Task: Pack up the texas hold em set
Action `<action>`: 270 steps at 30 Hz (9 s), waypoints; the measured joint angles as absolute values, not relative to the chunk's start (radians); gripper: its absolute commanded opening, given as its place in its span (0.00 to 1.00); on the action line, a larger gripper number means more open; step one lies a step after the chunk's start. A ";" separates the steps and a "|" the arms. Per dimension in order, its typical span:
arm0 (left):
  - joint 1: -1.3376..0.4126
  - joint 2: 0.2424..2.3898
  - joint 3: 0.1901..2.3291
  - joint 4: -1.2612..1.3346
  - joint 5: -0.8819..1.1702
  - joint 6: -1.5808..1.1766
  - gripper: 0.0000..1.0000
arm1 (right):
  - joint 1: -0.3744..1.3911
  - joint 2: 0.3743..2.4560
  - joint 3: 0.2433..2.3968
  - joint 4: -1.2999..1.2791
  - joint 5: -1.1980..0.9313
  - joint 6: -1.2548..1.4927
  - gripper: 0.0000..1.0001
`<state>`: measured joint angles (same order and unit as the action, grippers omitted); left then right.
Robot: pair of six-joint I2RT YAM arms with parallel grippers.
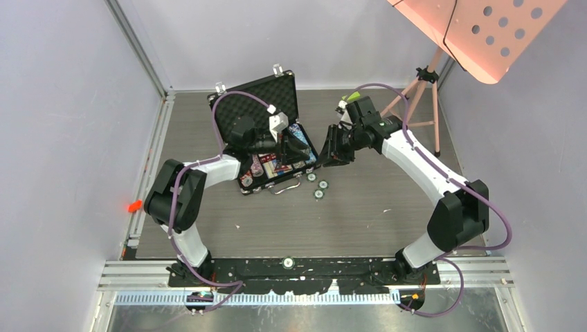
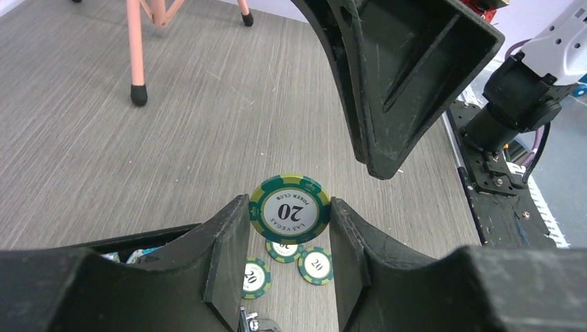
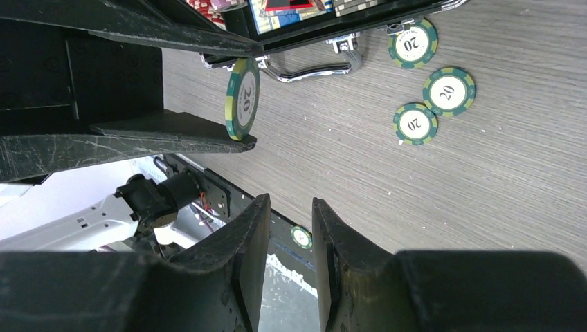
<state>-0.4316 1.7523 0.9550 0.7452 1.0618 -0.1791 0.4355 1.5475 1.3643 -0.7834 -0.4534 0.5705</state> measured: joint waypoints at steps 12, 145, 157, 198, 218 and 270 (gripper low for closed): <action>-0.441 1.752 0.955 0.766 1.090 -0.187 0.27 | 0.445 1.538 1.374 -0.740 -0.434 0.590 0.34; -0.698 0.974 0.612 -0.140 -0.220 -0.554 1.00 | 0.763 1.468 0.976 -0.580 0.018 0.447 0.70; -1.311 1.166 0.807 -0.733 -0.306 -0.939 0.96 | 0.749 1.277 0.812 -0.435 0.290 0.530 0.70; -1.460 1.548 0.890 -0.742 -0.235 -1.203 0.68 | 0.749 0.952 0.624 -0.255 0.446 0.537 0.68; -1.459 1.452 0.854 -0.757 -0.299 -1.233 0.69 | 0.749 0.995 0.624 -0.255 0.434 0.537 0.68; -1.438 1.509 0.893 -0.773 -0.289 -1.042 0.31 | 0.749 1.094 0.667 -0.353 0.111 0.524 0.56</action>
<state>-1.4376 1.5089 0.8932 -0.7734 -0.2886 -1.0424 0.7486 1.0939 0.6674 -0.3534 0.1108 0.5240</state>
